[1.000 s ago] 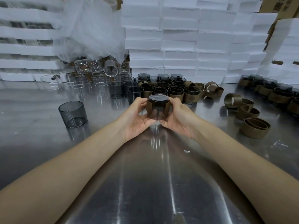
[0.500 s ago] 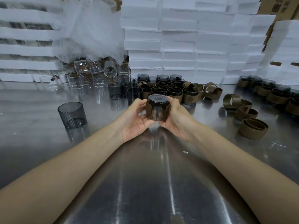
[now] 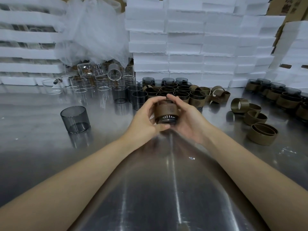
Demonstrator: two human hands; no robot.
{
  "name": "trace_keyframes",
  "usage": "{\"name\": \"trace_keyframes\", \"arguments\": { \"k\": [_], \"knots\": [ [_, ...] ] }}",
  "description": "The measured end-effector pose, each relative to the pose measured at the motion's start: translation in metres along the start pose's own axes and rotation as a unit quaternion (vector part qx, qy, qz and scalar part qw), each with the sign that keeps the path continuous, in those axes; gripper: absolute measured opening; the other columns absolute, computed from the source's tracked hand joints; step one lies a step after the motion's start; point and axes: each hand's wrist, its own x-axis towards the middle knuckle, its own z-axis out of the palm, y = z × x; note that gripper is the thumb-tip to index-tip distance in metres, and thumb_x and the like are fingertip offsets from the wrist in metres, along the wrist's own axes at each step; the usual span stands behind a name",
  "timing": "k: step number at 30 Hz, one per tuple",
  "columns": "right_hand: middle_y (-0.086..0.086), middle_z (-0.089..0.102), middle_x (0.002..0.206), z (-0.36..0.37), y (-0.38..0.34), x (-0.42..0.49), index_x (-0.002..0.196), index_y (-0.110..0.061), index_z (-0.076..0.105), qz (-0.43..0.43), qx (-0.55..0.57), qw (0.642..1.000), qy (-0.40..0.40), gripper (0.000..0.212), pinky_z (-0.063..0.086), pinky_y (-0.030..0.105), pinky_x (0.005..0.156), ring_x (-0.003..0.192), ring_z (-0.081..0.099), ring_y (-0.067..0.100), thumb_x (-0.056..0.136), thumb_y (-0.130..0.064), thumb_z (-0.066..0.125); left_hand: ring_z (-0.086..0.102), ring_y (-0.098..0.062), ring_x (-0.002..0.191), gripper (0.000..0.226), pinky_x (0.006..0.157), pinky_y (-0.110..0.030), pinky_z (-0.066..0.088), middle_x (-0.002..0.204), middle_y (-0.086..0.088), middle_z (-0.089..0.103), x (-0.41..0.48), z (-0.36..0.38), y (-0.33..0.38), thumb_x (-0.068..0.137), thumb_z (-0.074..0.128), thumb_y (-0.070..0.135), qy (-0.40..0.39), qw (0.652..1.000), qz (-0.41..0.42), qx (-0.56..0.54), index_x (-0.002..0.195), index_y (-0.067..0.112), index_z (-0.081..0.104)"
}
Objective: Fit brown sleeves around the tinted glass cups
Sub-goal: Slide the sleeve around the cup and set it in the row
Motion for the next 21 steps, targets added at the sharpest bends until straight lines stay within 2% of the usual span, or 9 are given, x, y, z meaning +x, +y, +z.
{"name": "trace_keyframes", "arguments": {
  "k": [2, 5, 8, 11, 14, 17, 19, 21],
  "knots": [
    [0.016, 0.061, 0.128, 0.0003, 0.0021, -0.0029, 0.137, -0.017, 0.051, 0.039, -0.005, 0.999, -0.026, 0.047, 0.052, 0.045, 0.089, 0.112, 0.062, 0.033, 0.101, -0.044, 0.039, 0.056, -0.006, 0.120, 0.071, 0.098, -0.025, 0.047, 0.127, 0.005, 0.058, -0.0004, 0.0028, 0.0024, 0.068, 0.074, -0.021, 0.010, 0.999, 0.041, 0.030, 0.114, 0.028, 0.051],
    [0.016, 0.058, 0.134, -0.0008, 0.0059, -0.0019, 0.138, -0.019, 0.050, 0.031, -0.001, 0.999, -0.039, 0.049, 0.049, 0.047, 0.096, 0.121, 0.057, 0.036, 0.101, -0.047, 0.036, 0.049, -0.010, 0.130, 0.071, 0.105, -0.027, 0.043, 0.140, 0.000, 0.049, -0.0011, 0.0034, 0.0030, 0.068, 0.068, -0.026, 0.036, 0.995, 0.062, 0.067, 0.110, 0.029, 0.051],
    [0.014, 0.061, 0.132, -0.0004, 0.0054, 0.0003, 0.136, -0.022, 0.053, 0.014, 0.027, 0.999, -0.045, 0.044, 0.053, 0.044, 0.092, 0.114, 0.062, 0.033, 0.103, -0.044, 0.033, 0.049, -0.006, 0.130, 0.068, 0.102, -0.022, 0.045, 0.142, 0.000, 0.048, -0.0008, 0.0034, 0.0041, 0.068, 0.067, -0.027, 0.049, 0.997, 0.047, 0.036, 0.109, 0.024, 0.050],
    [0.016, 0.061, 0.130, -0.0051, 0.0057, 0.0026, 0.135, -0.020, 0.053, 0.024, 0.034, 0.999, -0.032, 0.041, 0.057, 0.040, 0.082, 0.107, 0.064, 0.032, 0.105, -0.035, 0.031, 0.052, -0.005, 0.127, 0.068, 0.104, -0.028, 0.046, 0.140, 0.002, 0.050, 0.0019, 0.0028, 0.0015, 0.067, 0.073, -0.023, 0.057, 0.998, 0.033, 0.004, 0.112, 0.020, 0.047],
    [0.018, 0.060, 0.130, -0.0064, 0.0060, 0.0026, 0.138, -0.014, 0.049, 0.028, 0.017, 0.999, -0.033, 0.044, 0.057, 0.039, 0.083, 0.106, 0.064, 0.031, 0.104, -0.036, 0.032, 0.054, -0.006, 0.126, 0.067, 0.105, -0.031, 0.047, 0.139, 0.006, 0.050, 0.0032, 0.0023, -0.0017, 0.067, 0.076, -0.019, 0.054, 0.998, 0.027, -0.004, 0.112, 0.022, 0.047],
    [0.007, 0.066, 0.123, -0.0059, 0.0067, 0.0024, 0.135, -0.028, 0.051, -0.026, -0.066, 0.996, -0.052, 0.044, 0.055, 0.042, 0.090, 0.108, 0.065, 0.029, 0.096, -0.048, 0.045, 0.052, -0.007, 0.128, 0.066, 0.103, -0.029, 0.047, 0.140, 0.005, 0.049, 0.0043, 0.0000, -0.0037, 0.067, 0.077, -0.017, 0.058, 0.998, 0.023, 0.008, 0.111, 0.023, 0.048],
    [0.006, 0.065, 0.122, -0.0062, 0.0074, 0.0008, 0.129, -0.034, 0.054, -0.073, -0.139, 0.986, -0.062, 0.043, 0.056, 0.041, 0.087, 0.105, 0.067, 0.027, 0.087, -0.040, 0.060, 0.052, -0.007, 0.128, 0.065, 0.103, -0.025, 0.046, 0.142, 0.001, 0.049, 0.0042, -0.0014, -0.0033, 0.068, 0.075, -0.019, 0.052, 0.998, 0.017, 0.020, 0.109, 0.023, 0.049],
    [0.010, 0.062, 0.121, -0.0090, 0.0100, 0.0001, 0.121, -0.027, 0.061, -0.101, -0.188, 0.976, -0.052, 0.039, 0.057, 0.039, 0.082, 0.106, 0.067, 0.029, 0.083, -0.027, 0.069, 0.051, -0.006, 0.129, 0.065, 0.105, -0.023, 0.043, 0.146, -0.002, 0.047, 0.0018, 0.0001, -0.0012, 0.071, 0.067, -0.024, 0.037, 0.998, 0.014, 0.056, 0.112, 0.023, 0.051]
  ]
}}
